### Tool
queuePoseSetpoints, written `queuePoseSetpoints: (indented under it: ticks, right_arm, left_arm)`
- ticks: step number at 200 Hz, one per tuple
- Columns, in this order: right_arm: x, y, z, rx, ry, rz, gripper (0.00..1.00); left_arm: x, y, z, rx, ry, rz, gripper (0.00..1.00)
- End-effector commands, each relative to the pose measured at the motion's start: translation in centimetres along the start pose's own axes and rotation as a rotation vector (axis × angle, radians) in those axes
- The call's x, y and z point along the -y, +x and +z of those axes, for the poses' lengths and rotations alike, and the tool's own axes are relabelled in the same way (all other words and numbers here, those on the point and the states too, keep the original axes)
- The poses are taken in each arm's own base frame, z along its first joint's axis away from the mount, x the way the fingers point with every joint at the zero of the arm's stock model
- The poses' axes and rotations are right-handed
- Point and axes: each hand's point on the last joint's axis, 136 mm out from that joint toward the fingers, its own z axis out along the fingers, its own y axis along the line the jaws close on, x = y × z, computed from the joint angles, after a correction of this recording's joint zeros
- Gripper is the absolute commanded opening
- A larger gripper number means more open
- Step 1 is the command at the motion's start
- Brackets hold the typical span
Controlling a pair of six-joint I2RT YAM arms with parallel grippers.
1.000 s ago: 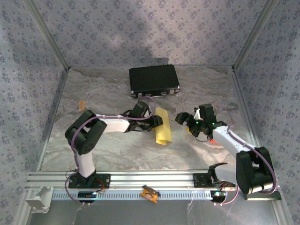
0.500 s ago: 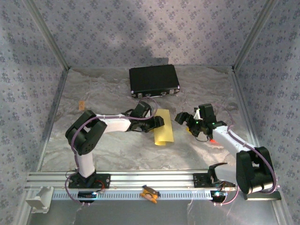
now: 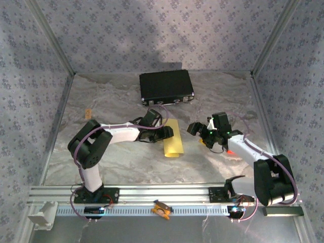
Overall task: Fold a paper plane with a square sheet of paper (pick it up from the middle)
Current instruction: First fold the square sheet of paper in half at the center of the table.
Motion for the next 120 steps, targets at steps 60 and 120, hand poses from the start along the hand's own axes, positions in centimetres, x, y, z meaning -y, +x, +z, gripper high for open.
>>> queuePoseSetpoints:
  ticks: [60,120]
  right_arm:
    - [-2.2,0.4,0.7,-0.052,-0.023,-0.084,0.96]
    - [-2.2,0.9,1.4,-0.08,-0.019,-0.087,0.93]
  left_arm:
    - [-3.6,0.7,-0.1,-0.071,-0.202,0.068,0.59]
    - [-4.5,1.5,0.9,-0.147,-0.257,0.119,0.59]
